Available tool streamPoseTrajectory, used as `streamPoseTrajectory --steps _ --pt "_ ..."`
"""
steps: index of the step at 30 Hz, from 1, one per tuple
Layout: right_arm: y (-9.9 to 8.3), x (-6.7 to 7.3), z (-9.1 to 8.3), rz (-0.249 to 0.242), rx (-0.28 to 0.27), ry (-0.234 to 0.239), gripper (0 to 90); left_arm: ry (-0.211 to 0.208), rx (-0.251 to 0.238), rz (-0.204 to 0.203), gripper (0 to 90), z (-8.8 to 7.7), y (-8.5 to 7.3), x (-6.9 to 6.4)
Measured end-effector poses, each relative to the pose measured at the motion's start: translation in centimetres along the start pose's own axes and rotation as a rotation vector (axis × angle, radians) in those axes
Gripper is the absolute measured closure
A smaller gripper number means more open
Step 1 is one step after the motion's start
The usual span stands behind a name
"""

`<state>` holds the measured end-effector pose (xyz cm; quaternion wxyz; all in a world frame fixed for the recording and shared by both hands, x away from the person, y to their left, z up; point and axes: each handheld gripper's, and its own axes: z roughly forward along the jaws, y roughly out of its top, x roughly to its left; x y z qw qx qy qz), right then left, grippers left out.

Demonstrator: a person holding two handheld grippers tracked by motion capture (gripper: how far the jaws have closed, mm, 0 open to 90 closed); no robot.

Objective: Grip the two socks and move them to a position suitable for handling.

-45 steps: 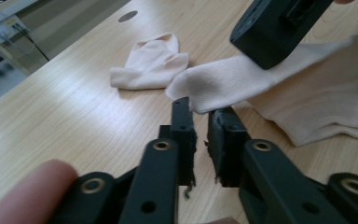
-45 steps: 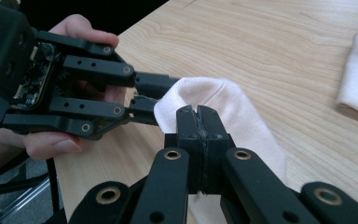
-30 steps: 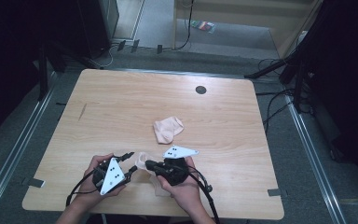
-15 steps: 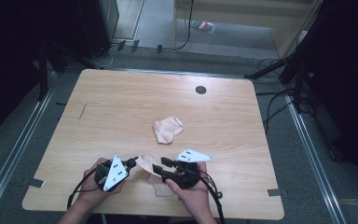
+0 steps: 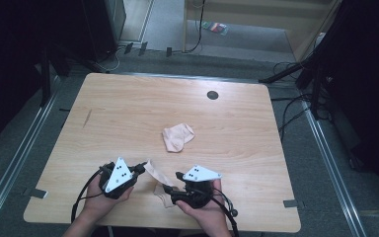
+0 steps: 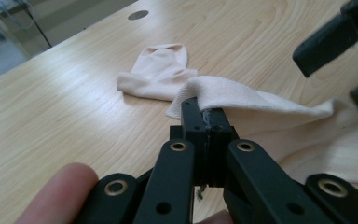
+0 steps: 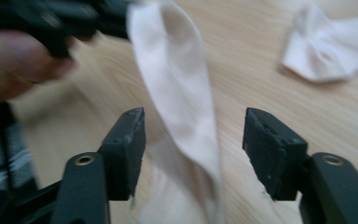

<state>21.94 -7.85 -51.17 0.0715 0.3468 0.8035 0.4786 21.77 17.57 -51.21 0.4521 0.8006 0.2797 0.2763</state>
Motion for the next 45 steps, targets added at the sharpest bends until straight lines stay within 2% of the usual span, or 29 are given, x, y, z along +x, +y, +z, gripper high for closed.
streamPoseTrajectory --steps 1,2,3,4,5,6,7,8,9,10,12,14,17,21,22,23,24,25,27,28,29,30,32,33,35,38,40,43,45 --pt "-1.0 0.3 0.3 0.011 -0.006 -0.113 36.7 0.011 0.005 -0.017 90.0 -0.1 -0.1 0.3" --pt "-1.4 0.6 0.0 0.004 -0.031 -0.173 41.6 0.011 0.005 -0.017 90.0 -0.1 -0.1 0.3" --pt "-1.4 0.6 0.0 0.004 -0.031 -0.173 41.6 0.014 0.011 -0.02 90.0 -0.2 -0.1 0.6" --pt "-1.8 1.1 -0.3 -0.014 -0.074 -0.206 51.4 0.017 0.019 -0.034 90.0 -0.2 -0.2 0.9" --pt "-2.1 1.7 -0.6 -0.033 -0.105 -0.17 62.3 0.017 0.02 -0.049 90.0 -0.2 -0.3 1.0" --pt "-2.2 2.7 -0.3 -0.081 -0.077 -0.036 67.5 0.019 0.039 -0.074 90.0 0.0 -0.5 1.3" --pt "-2.3 3.0 0.1 -0.101 -0.048 -0.002 68.1 0.02 0.05 -0.084 90.0 0.2 -0.6 1.4" --pt "-2.5 3.4 0.7 -0.133 -0.022 0.002 68.0 0.02 0.06 -0.092 90.0 0.3 -0.6 1.5" --pt "-2.5 3.4 0.7 -0.133 -0.022 0.002 68.0 0.02 0.06 -0.092 90.0 0.3 -0.6 1.5" --pt "-2.8 3.6 1.3 -0.165 -0.004 -0.02 65.9 0.024 0.069 -0.099 90.0 0.4 -0.7 1.6" --pt "-3.0 3.3 2.8 -0.173 0.053 -0.04 54.6 0.028 0.082 -0.113 90.0 0.4 -0.7 1.8" --pt "-3.0 3.1 3.1 -0.178 0.069 -0.044 54.3 0.028 0.088 -0.128 90.0 0.5 -0.8 2.0" --pt "-3.2 3.2 3.7 -0.243 0.112 -0.073 52.8 0.027 0.1 -0.165 90.0 0.7 -0.9 2.4" --pt "-3.5 3.5 4.0 -0.283 0.127 -0.083 57.8 0.035 0.114 -0.211 90.0 1.0 -1.2 2.7" --pt "-3.5 3.6 4.1 -0.287 0.128 -0.065 70.8 0.032 0.115 -0.235 85.8 1.0 -1.3 3.0" --pt "-3.5 3.6 4.1 -0.287 0.128 -0.065 70.8 0.032 0.115 -0.235 82.1 1.0 -1.3 3.0" --pt "-3.5 3.6 4.0 -0.292 0.126 -0.066 78.1 0.036 0.117 -0.253 82.1 1.0 -1.4 3.2" --pt "-3.4 3.5 4.0 -0.274 0.132 -0.069 85.1 0.038 0.119 -0.26 77.2 1.0 -1.5 3.3" --pt "-3.2 3.3 3.9 -0.251 0.137 -0.064 86.0 0.053 0.125 -0.282 73.8 0.9 -1.6 3.6" --pt "-2.7 3.0 3.5 -0.191 0.106 -0.046 86.4 0.067 0.129 -0.294 69.4 0.9 -1.8 3.8" --pt "-2.7 3.0 3.5 -0.191 0.106 -0.046 86.4 0.067 0.129 -0.294 67.6 0.9 -1.8 3.8" --pt "-1.9 2.6 2.8 -0.122 0.059 -0.012 86.6 0.07 0.125 -0.306 64.6 0.7 -1.9 4.1" --pt "-1.0 2.4 2.1 -0.075 0.024 0.02 86.6 0.084 0.122 -0.324 60.6 0.6 -2.0 4.4" --pt "-1.0 2.4 2.1 -0.075 0.024 0.02 86.6 0.087 0.116 -0.339 60.6 0.5 -2.1 4.6" --pt "0.5 2.2 0.7 -0.034 -0.035 0.06 86.6 0.085 0.105 -0.378 53.6 0.3 -2.2 5.3" --pt "1.2 2.1 -0.1 -0.01 -0.07 0.064 86.6 0.081 0.086 -0.397 51.9 0.0 -2.4 5.6" --pt "2.1 2.0 -0.9 0.015 -0.118 0.063 86.7 0.051 0.049 -0.411 51.0 -0.4 -2.3 5.6" --pt "3.2 2.0 -1.8 0.047 -0.178 0.057 86.6 -0.012 -0.002 -0.388 50.4 -0.9 -2.2 5.1" --pt "4.0 2.1 -2.6 0.077 -0.239 0.065 86.5 -0.039 -0.009 -0.338 49.9 -0.7 -2.0 4.1"
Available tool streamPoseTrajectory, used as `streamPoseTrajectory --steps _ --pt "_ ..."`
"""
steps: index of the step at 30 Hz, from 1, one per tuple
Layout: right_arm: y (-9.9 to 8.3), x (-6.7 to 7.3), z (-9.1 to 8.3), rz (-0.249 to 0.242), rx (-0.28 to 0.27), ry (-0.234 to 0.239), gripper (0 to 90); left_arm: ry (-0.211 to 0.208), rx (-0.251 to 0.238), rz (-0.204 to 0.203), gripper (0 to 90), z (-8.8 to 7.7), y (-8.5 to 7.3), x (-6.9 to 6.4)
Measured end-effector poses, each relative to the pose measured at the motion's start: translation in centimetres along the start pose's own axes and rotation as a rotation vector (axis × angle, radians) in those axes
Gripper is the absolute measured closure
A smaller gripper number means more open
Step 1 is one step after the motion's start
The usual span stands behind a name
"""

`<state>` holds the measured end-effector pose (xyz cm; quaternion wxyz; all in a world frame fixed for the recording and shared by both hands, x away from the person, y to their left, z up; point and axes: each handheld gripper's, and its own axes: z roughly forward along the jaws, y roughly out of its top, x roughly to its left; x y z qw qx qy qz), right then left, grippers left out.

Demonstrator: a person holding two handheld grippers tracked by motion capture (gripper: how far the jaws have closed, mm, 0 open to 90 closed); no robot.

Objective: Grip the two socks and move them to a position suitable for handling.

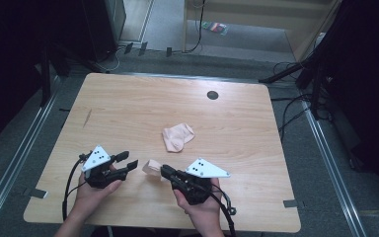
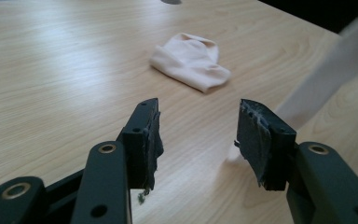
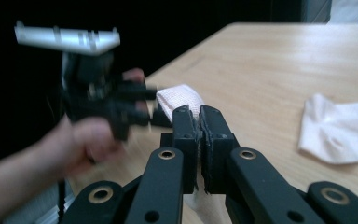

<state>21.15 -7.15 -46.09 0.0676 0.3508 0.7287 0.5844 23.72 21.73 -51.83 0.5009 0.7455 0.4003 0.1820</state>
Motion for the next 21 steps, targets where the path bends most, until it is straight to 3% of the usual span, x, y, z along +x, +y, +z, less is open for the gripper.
streamPoseTrajectory --steps 2,4,5,6,7,8,9,10,11,12,13,14,15,16,17,18,19,21 --pt "0.2 0.0 -0.2 0.018 -0.015 0.001 86.5 -0.018 0.013 0.011 49.3 0.2 -0.1 -0.2" --pt "0.3 -0.7 -0.8 0.092 -0.059 -0.011 86.4 -0.034 0.041 0.031 48.5 0.7 -0.4 -0.6" --pt "0.1 -1.7 -1.3 0.134 -0.075 -0.073 86.4 -0.042 0.055 0.033 48.4 1.1 -0.5 -0.7" --pt "0.1 -1.7 -1.3 0.134 -0.075 -0.073 86.4 -0.042 0.055 0.033 48.4 1.1 -0.5 -0.7" --pt "-0.6 -3.6 -1.7 0.219 -0.078 -0.119 86.2 -0.053 0.065 0.024 48.4 1.6 -0.6 -0.9" --pt "-0.6 -3.6 -1.7 0.219 -0.078 -0.119 86.2 -0.053 0.065 0.024 48.3 1.6 -0.6 -0.9" --pt "-1.0 -4.7 -1.9 0.263 -0.084 -0.146 86.1 -0.049 0.078 0.025 48.3 2.0 -0.7 -1.1" --pt "-1.7 -6.1 -2.1 0.303 -0.089 -0.181 85.8 -0.042 0.086 0.028 48.4 2.2 -0.7 -1.3" --pt "-2.8 -8.3 -2.4 0.356 -0.106 -0.253 85.4 -0.015 0.116 0.04 48.4 3.1 -0.7 -2.0" --pt "-2.8 -8.3 -2.4 0.356 -0.106 -0.253 85.4 -0.015 0.116 0.04 48.4 3.1 -0.7 -2.0" --pt "-3.3 -9.1 -2.6 0.407 -0.118 -0.263 85.2 -0.012 0.129 0.053 48.4 3.6 -0.8 -2.4" --pt "-4.2 -10.8 -3.0 0.495 -0.135 -0.281 82.9 -0.011 0.135 0.058 48.0 3.8 -0.8 -2.6" --pt "-4.5 -11.4 -3.2 0.52 -0.131 -0.303 79.2 -0.009 0.139 0.06 47.9 4.0 -0.8 -2.8" --pt "-4.8 -12.0 -3.4 0.523 -0.133 -0.339 74.0 -0.005 0.138 0.059 48.0 4.3 -0.7 -3.1" --pt "-5.2 -13.0 -4.0 0.485 -0.139 -0.451 63.4 -0.002 0.135 0.055 47.8 4.5 -0.7 -3.3" --pt "-5.2 -13.0 -4.0 0.485 -0.139 -0.451 63.4 0.016 0.133 0.053 47.8 4.8 -0.6 -3.4" --pt "-5.2 -13.6 -5.0 0.462 -0.139 -0.521 57.1 0.026 0.128 0.042 48.3 5.0 -0.5 -3.5" --pt "-5.1 -13.7 -5.4 0.451 -0.142 -0.53 56.8 0.037 0.119 0.019 49.0 5.3 -0.3 -3.7"
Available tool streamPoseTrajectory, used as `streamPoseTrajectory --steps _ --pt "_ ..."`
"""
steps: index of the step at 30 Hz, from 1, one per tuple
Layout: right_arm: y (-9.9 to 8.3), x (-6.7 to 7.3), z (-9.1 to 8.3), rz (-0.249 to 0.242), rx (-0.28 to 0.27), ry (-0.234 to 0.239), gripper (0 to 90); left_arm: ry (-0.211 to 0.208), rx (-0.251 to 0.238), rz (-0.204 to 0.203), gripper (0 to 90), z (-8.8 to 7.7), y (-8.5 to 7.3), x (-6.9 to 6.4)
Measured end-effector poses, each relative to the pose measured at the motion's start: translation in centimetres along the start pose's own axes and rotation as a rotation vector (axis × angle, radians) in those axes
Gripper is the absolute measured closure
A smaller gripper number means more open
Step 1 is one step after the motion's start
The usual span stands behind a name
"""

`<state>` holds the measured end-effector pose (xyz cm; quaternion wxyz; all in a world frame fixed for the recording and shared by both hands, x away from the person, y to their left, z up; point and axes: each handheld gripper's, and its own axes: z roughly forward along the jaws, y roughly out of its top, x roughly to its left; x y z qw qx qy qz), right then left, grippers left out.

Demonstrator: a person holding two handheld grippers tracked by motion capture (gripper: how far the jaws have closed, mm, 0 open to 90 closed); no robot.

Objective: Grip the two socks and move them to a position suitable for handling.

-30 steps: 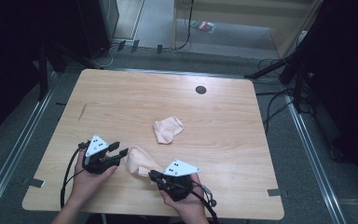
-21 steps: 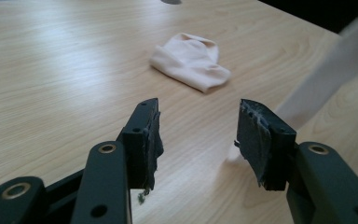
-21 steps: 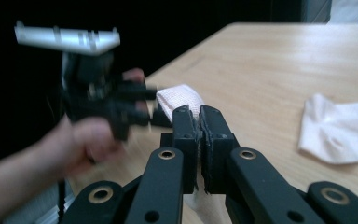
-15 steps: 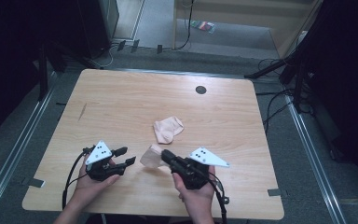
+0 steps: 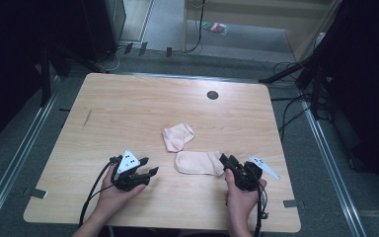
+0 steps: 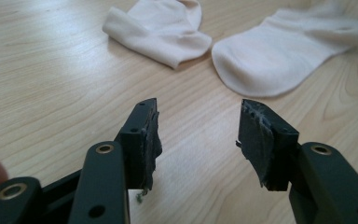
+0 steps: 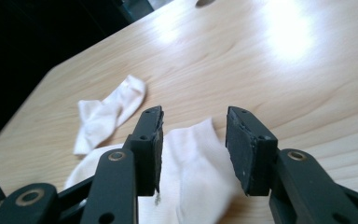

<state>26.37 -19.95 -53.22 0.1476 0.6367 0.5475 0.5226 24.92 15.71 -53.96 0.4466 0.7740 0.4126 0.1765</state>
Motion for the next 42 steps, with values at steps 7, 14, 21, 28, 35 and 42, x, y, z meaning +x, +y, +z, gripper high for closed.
streamPoseTrajectory --steps 7,14,21,28,35,42 --pt "0.9 0.4 -1.2 -0.232 0.109 -0.027 51.1 -0.015 0.026 -0.01 55.3 2.4 2.0 -1.9" --pt "0.2 -0.1 0.0 -0.382 0.158 -0.116 52.1 -0.004 0.104 -0.064 57.7 5.9 3.5 -3.1" --pt "-0.2 -0.6 1.9 -0.401 0.222 -0.139 57.6 0.016 0.143 -0.052 70.4 7.4 3.7 -4.0" --pt "-0.4 -0.5 2.1 -0.398 0.252 -0.132 85.2 0.006 0.166 -0.017 89.8 7.5 3.7 -4.2" --pt "-0.1 0.8 1.0 -0.407 0.214 -0.058 87.0 -0.022 0.141 -0.015 90.0 4.8 3.1 -3.4" --pt "-1.0 3.8 -0.9 -0.436 0.197 0.068 87.0 -0.009 0.114 -0.02 90.0 -0.2 1.0 -2.4"
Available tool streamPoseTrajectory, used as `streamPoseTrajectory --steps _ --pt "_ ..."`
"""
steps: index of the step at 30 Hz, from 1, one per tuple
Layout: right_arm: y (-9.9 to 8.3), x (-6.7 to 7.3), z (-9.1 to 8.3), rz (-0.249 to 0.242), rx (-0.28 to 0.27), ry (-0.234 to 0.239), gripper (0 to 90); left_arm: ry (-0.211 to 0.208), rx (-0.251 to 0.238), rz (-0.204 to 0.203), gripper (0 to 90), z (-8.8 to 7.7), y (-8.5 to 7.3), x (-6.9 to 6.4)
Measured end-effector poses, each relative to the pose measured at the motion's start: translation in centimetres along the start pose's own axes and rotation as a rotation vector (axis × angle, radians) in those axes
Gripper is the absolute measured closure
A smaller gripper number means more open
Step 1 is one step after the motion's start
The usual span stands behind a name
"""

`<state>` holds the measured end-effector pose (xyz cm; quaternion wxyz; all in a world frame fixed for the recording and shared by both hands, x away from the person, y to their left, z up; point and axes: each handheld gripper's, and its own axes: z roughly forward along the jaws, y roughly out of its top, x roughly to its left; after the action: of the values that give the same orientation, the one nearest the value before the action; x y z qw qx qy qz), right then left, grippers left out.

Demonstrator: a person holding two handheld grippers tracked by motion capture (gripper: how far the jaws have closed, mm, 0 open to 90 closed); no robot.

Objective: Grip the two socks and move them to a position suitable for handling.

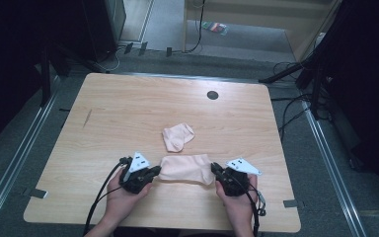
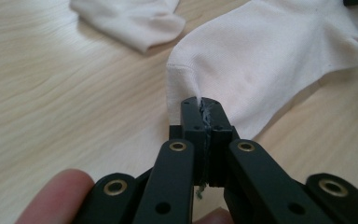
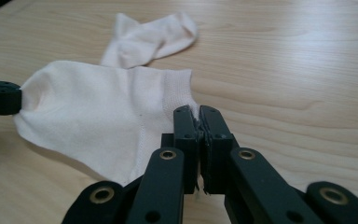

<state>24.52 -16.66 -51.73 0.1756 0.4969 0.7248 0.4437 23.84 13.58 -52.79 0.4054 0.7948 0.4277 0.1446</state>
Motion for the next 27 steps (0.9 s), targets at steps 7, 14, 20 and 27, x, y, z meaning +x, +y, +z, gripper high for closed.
streamPoseTrajectory --steps 7,14,20,27 --pt "-0.9 2.6 -0.4 -0.02 0.034 0.074 87.3 -0.004 -0.001 -0.051 90.0 -3.9 -2.6 1.0" --pt "-1.8 3.0 0.9 -0.01 0.073 0.068 66.5 0.0 -0.033 -0.115 63.6 -3.6 -4.2 1.8" --pt "-0.6 2.1 0.3 0.0 0.013 0.076 60.6 0.042 -0.15 -0.133 40.3 -3.7 -3.0 4.4" --pt "2.0 2.6 1.4 -0.043 -0.012 0.074 58.2 0.098 -0.221 -0.221 23.5 -2.4 -1.2 8.2"
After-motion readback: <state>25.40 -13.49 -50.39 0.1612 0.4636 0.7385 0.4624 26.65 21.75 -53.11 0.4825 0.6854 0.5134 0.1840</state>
